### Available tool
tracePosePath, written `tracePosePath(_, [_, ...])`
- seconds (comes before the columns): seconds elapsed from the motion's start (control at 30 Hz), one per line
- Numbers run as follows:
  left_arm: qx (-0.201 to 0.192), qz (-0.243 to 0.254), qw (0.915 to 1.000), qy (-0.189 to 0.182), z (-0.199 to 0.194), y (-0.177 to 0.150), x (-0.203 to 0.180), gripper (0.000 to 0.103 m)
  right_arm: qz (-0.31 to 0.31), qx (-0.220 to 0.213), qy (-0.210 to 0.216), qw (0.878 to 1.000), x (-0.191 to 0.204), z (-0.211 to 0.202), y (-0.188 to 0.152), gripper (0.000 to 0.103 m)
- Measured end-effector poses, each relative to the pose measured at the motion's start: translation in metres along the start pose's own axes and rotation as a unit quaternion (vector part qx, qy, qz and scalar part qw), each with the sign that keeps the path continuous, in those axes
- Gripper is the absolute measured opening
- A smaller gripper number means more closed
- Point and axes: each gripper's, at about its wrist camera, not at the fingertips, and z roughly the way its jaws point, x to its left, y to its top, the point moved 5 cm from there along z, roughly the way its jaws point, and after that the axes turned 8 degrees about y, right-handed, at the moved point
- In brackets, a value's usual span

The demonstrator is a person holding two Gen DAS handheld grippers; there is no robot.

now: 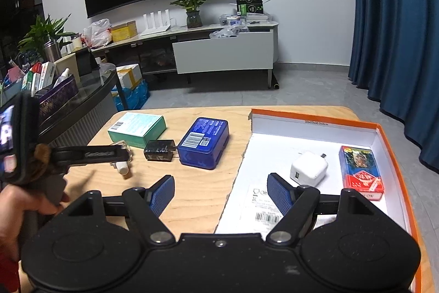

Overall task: Organize rigid objects
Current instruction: 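Move the left gripper to the glass diffuser bottle while the right moves to the blue box, then grasp the glass diffuser bottle with the left gripper while the right grasps the blue box, then carry the glass bottle and blue box over the white lid with both grippers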

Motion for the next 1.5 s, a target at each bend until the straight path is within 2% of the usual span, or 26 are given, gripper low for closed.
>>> tracePosePath(0.1, [0.002,0.011,0.9999,-0.003,0.011,-0.001,-0.001,0.085,0.000,0.004,0.002,1.000,-0.003,0.009,0.004,0.088])
tracePosePath(0.13, [0.004,0.016,0.9999,-0.004,0.014,-0.002,0.000,0.078,0.002,0.005,0.004,1.000,-0.004,0.012,0.006,0.088])
tracePosePath(0.23, [-0.010,0.026,0.9996,-0.004,0.015,-0.004,0.007,0.070,0.012,0.011,0.010,1.000,-0.007,0.024,0.011,0.088])
tracePosePath(0.3, [-0.016,0.030,0.9994,-0.008,0.014,-0.004,0.009,0.051,0.015,0.017,0.013,1.000,-0.007,0.035,0.013,0.088])
tracePosePath(0.53, [-0.025,0.026,0.9983,-0.046,0.006,-0.006,0.013,0.047,0.039,0.051,0.035,0.997,0.001,0.088,0.032,0.088])
tracePosePath(0.77, [-0.042,0.029,0.9969,-0.060,-0.009,-0.005,0.007,0.047,0.072,0.082,0.005,0.994,0.004,0.153,0.050,0.089])
tracePosePath(0.9, [-0.046,0.031,0.9963,-0.066,-0.011,-0.002,0.003,0.047,0.072,0.118,-0.013,0.990,0.004,0.184,0.045,0.091])
tracePosePath(0.93, [-0.047,0.029,0.9962,-0.068,-0.012,-0.002,0.003,0.047,0.074,0.116,-0.015,0.990,0.003,0.187,0.045,0.081])
tracePosePath(0.97, [-0.047,0.028,0.9961,-0.069,-0.013,-0.002,0.002,0.047,0.067,0.110,-0.023,0.991,0.003,0.186,0.046,0.076])
tracePosePath(1.03, [-0.051,0.028,0.9957,-0.072,-0.017,-0.001,0.001,0.047,0.073,0.108,-0.015,0.991,0.003,0.181,0.046,0.075])
tracePosePath(1.2, [-0.066,0.033,0.9941,-0.079,-0.036,0.003,-0.008,0.047,0.068,0.069,-0.008,0.995,0.001,0.143,0.050,0.075])
tracePosePath(1.37, [-0.088,0.043,0.9911,-0.091,-0.065,0.005,-0.021,0.047,0.038,0.028,-0.007,0.999,0.001,0.083,0.054,0.075])
tracePosePath(1.5, [-0.102,0.047,0.9881,-0.105,-0.088,0.004,-0.034,0.047,0.038,0.003,-0.006,0.999,-0.005,0.033,0.045,0.075])
